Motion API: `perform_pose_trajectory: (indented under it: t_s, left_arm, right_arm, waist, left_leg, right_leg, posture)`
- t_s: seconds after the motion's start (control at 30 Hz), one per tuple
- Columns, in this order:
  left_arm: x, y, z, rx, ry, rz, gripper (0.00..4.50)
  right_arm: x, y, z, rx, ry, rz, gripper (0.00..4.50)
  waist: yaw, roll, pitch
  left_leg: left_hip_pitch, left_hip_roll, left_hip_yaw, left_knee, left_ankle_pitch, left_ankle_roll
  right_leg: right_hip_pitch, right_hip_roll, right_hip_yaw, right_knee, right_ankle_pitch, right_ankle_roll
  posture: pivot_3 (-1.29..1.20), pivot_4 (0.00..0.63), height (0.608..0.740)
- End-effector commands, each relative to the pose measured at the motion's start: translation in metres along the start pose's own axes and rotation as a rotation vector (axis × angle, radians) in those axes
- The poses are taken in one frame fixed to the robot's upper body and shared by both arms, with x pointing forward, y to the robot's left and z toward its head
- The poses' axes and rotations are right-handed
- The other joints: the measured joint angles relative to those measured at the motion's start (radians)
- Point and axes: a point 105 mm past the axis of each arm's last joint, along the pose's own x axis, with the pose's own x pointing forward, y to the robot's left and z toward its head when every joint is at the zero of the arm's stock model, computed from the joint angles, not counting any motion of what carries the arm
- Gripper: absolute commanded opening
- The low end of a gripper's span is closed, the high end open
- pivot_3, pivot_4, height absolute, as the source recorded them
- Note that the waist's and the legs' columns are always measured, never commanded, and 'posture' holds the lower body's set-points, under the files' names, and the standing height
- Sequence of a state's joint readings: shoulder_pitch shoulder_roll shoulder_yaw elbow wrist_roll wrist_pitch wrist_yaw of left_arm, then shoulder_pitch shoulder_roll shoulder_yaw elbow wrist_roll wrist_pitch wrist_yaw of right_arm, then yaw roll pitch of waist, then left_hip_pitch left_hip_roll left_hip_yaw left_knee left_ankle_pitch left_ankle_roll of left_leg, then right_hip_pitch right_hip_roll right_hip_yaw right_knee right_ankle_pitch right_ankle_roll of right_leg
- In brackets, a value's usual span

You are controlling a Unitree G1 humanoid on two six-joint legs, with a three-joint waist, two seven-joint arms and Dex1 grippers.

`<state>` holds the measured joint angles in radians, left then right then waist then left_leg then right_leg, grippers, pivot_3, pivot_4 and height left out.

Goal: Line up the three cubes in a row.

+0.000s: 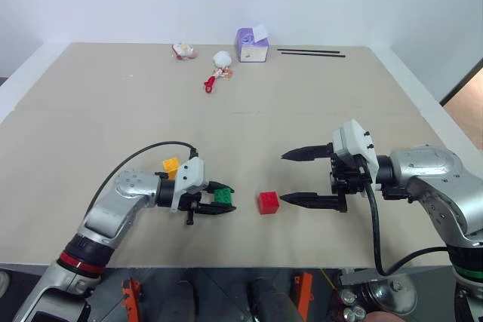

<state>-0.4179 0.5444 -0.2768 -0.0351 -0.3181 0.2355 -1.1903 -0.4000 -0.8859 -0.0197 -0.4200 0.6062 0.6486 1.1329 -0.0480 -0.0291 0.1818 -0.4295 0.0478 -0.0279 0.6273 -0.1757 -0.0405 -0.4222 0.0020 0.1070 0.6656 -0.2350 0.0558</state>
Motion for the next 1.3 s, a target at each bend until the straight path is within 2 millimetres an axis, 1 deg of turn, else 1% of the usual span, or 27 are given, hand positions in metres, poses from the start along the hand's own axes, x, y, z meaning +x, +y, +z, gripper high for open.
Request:
perform_pose_trajectory:
  t_s: [0.03, 0.13, 0.27, 0.4, 0.47, 0.57, 0.63, 0.67, 0.83, 0.97, 1.03, 1.07, 1.13, 1.17, 1.2, 1.3]
  left_arm:
    - [0.008, 0.002, 0.001, 0.034, -0.007, -0.014, 1.34]
    - [0.014, -0.001, -0.006, 0.027, 0.002, -0.028, 1.34]
    - [0.016, -0.006, -0.012, 0.009, 0.016, -0.047, 1.34]
    - [0.017, -0.004, -0.013, 0.012, 0.02, -0.034, 1.34]
    - [0.017, -0.003, -0.012, 0.019, 0.016, -0.028, 2.39]
    - [0.015, -0.003, -0.01, 0.024, 0.009, -0.025, 3.41]
    - [0.012, -0.002, -0.006, 0.029, -0.011, -0.01, 4.06]
    - [0.011, -0.001, -0.002, 0.029, -0.025, -0.002, 4.47]
    - [0.001, 0.002, 0.014, 0.031, -0.079, 0.044, 4.47]
    - [-0.02, 0.011, 0.048, -0.015, -0.194, 0.141, 4.47]
    - [-0.033, 0.018, 0.057, -0.034, -0.213, 0.219, 4.47]
    - [-0.04, 0.023, 0.059, -0.035, -0.212, 0.273, 4.47]
    - [-0.065, 0.039, 0.059, -0.054, -0.226, 0.436, 4.47]
    - [-0.075, 0.044, 0.057, -0.067, -0.226, 0.492, 4.47]
    - [-0.082, 0.046, 0.055, -0.076, -0.225, 0.523, 4.47]
    - [-0.1, 0.051, 0.04, -0.082, -0.177, 0.579, 4.47]
  right_arm:
    - [-0.006, 0.001, 0.011, -0.05, -0.011, -0.021, 4.5]
    - [-0.006, 0.0, 0.012, -0.052, -0.014, -0.025, 4.5]
    - [-0.006, 0.0, 0.011, -0.052, -0.012, -0.028, 4.5]
    - [-0.006, 0.0, 0.011, -0.052, -0.009, -0.028, 4.5]
    - [-0.006, 0.0, 0.011, -0.053, -0.008, -0.026, 4.5]
    - [-0.006, 0.0, 0.012, -0.052, -0.009, -0.024, 4.5]
    - [-0.006, 0.0, 0.012, -0.052, -0.01, -0.023, 4.5]
    - [-0.006, 0.0, 0.012, -0.051, -0.012, -0.022, 4.5]
    - [-0.006, -0.001, 0.013, -0.051, -0.017, -0.019, 4.5]
    - [-0.006, -0.002, 0.016, -0.057, -0.036, -0.021, 4.5]
    - [-0.005, -0.005, 0.021, -0.068, -0.06, -0.037, 4.5]
    - [-0.004, -0.008, 0.023, -0.071, -0.074, -0.047, 4.5]
    - [0.0, -0.013, 0.028, -0.078, -0.102, -0.068, 4.5]
    - [0.002, -0.016, 0.03, -0.081, -0.114, -0.076, 4.5]
    - [0.003, -0.018, 0.031, -0.082, -0.121, -0.08, 4.5]
    - [0.011, -0.019, 0.034, -0.086, -0.147, -0.056, 4.5]
  waist:
    - [0.0, 0.0, 0.0]
    - [0.0, 0.0, 0.0]
    - [0.0, 0.0, 0.0]
    - [0.0, 0.0, 0.0]
    - [0.0, 0.0, 0.0]
    - [0.0, 0.0, 0.0]
    - [0.0, 0.0, 0.0]
    - [0.0, 0.0, 0.0]
    - [0.0, 0.0, 0.0]
    - [0.0, 0.0, 0.0]
    - [0.0, 0.0, 0.0]
    - [-0.001, 0.0, 0.0]
    - [-0.001, 0.0, 0.0]
    - [-0.002, 0.0, 0.0]
    - [-0.001, 0.0, 0.0]
    - [0.0, 0.0, 0.0]
  left_leg:
    - [0.0, 0.0, 0.0, 0.0, 0.0, 0.0]
    - [0.0, 0.0, 0.0, 0.001, 0.0, 0.0]
    - [0.0, 0.0, 0.0, 0.001, 0.0, 0.0]
    - [0.0, 0.0, 0.0, 0.001, 0.0, 0.0]
    - [0.0, 0.0, 0.0, 0.001, 0.0, 0.0]
    - [0.0, 0.0, 0.0, 0.001, 0.0, 0.0]
    - [0.0, 0.0, 0.0, 0.001, 0.0, 0.0]
    - [0.0, 0.0, 0.0, 0.001, 0.0, 0.0]
    - [0.0, 0.0, 0.0, 0.001, 0.0, 0.0]
    - [0.0, 0.0, 0.0, 0.001, 0.0, 0.0]
    - [0.0, 0.0, 0.0, 0.001, 0.0, 0.0]
    - [0.0, 0.0, 0.0, 0.001, 0.0, 0.0]
    - [0.001, 0.0, 0.0, 0.001, 0.0, 0.0]
    - [0.001, 0.0, 0.0, 0.001, 0.0, 0.0]
    - [0.001, 0.001, 0.0, 0.001, 0.0, 0.0]
    - [0.001, 0.001, -0.001, 0.001, 0.0, 0.0]
  right_leg:
    - [0.0, 0.0, 0.0, 0.0, 0.0, 0.0]
    - [0.0, 0.0, 0.0, 0.0, 0.001, 0.0]
    - [0.0, 0.0, 0.0, 0.0, 0.001, 0.0]
    - [0.001, 0.0, 0.0, 0.0, 0.0, 0.0]
    - [0.001, 0.0, 0.0, 0.0, 0.001, 0.0]
    - [0.001, 0.0, 0.0, 0.0, 0.001, 0.0]
    - [0.001, 0.0, 0.0, 0.0, 0.001, 0.0]
    - [0.001, 0.0, 0.0, 0.0, 0.001, 0.0]
    - [0.0, 0.0, 0.0, 0.0, 0.001, 0.0]
    - [0.001, 0.0, 0.0, 0.0, 0.001, 0.0]
    - [0.001, 0.0, 0.0, 0.0, 0.001, 0.001]
    - [0.001, 0.0, 0.0, 0.0, 0.001, 0.001]
    - [0.001, 0.001, 0.0, 0.0, 0.001, 0.0]
    - [0.001, 0.001, 0.0, 0.0, 0.002, 0.0]
    - [0.001, 0.001, 0.0, 0.0, 0.003, 0.0]
    - [0.001, 0.001, 0.0, 0.0, 0.002, -0.001]
  posture:
    - [0.0, 0.15, 0.74]
    - [0.0, 0.15, 0.74]
    - [0.0, 0.15, 0.74]
    - [0.0, 0.15, 0.74]
    - [0.0, 0.15, 0.74]
    - [0.0, 0.15, 0.74]
    - [0.0, 0.15, 0.74]
    - [0.0, 0.15, 0.74]
    - [0.0, 0.15, 0.74]
    - [0.0, 0.15, 0.74]
    - [0.0, 0.15, 0.74]
    - [0.0, 0.15, 0.74]
    - [0.0, 0.15, 0.74]
    - [0.0, 0.15, 0.74]
    - [0.0, 0.15, 0.74]
    - [0.0, 0.15, 0.74]
